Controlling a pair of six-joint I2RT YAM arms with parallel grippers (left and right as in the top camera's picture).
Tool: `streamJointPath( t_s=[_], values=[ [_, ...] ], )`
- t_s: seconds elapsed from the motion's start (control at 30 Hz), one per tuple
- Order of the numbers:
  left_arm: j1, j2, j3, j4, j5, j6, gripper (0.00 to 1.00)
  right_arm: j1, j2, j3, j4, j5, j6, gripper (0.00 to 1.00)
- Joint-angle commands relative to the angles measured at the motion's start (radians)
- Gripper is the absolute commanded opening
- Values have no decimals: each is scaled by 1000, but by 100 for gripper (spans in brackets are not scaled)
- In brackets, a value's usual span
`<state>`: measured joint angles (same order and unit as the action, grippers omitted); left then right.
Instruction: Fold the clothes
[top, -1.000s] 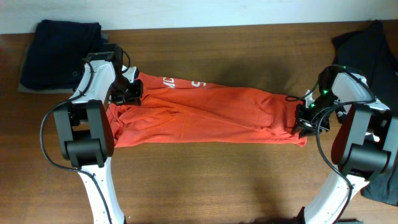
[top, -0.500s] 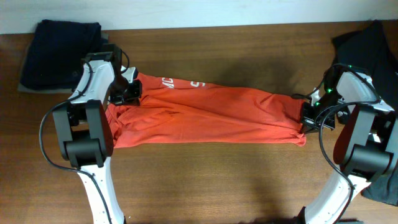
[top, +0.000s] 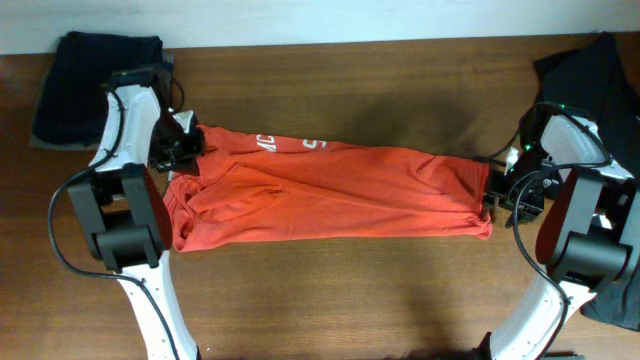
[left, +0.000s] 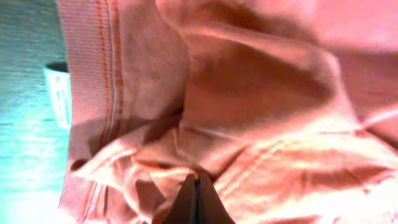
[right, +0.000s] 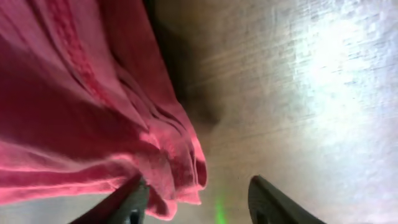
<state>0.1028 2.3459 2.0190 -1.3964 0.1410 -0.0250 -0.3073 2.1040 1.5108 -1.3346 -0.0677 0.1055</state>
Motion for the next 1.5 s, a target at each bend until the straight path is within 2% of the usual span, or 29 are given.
streamJointPath(
  t_s=[0.0, 0.07, 0.13, 0.2, 0.33, 0.47, 0.73, 1.1, 1.47],
  values=[
    [-3, 6, 62, -38, -11, -8, 1, -2, -9, 36, -20, 15, 9, 58],
    [-4, 6, 91, -65, -11, -8, 0, -2, -11, 60, -39, 9, 27, 53],
    [-12, 6, 144, -104, -6, -6, 0, -2, -11, 137, -80, 6, 33, 40],
    [-27, 6, 176, -113, 10, -4, 0, 0, -11, 204, -100, -30, 31, 33],
    [-79, 6, 190, -85, 145, 73, 0, 12, -11, 309, -98, -156, 0, 15],
    [-160, 11, 180, -3, 188, 85, 1, 59, -4, 302, -6, -325, -135, 14],
    [-283, 12, 98, 118, 176, 30, 1, 179, 53, 207, 163, -322, -124, 5],
    [-276, 12, -5, 232, 131, 17, 1, 206, 131, 182, 256, -310, -123, 4],
    [-273, 12, -109, 315, 124, 17, 0, 199, 142, 182, 272, -140, -86, 5]
  ],
)
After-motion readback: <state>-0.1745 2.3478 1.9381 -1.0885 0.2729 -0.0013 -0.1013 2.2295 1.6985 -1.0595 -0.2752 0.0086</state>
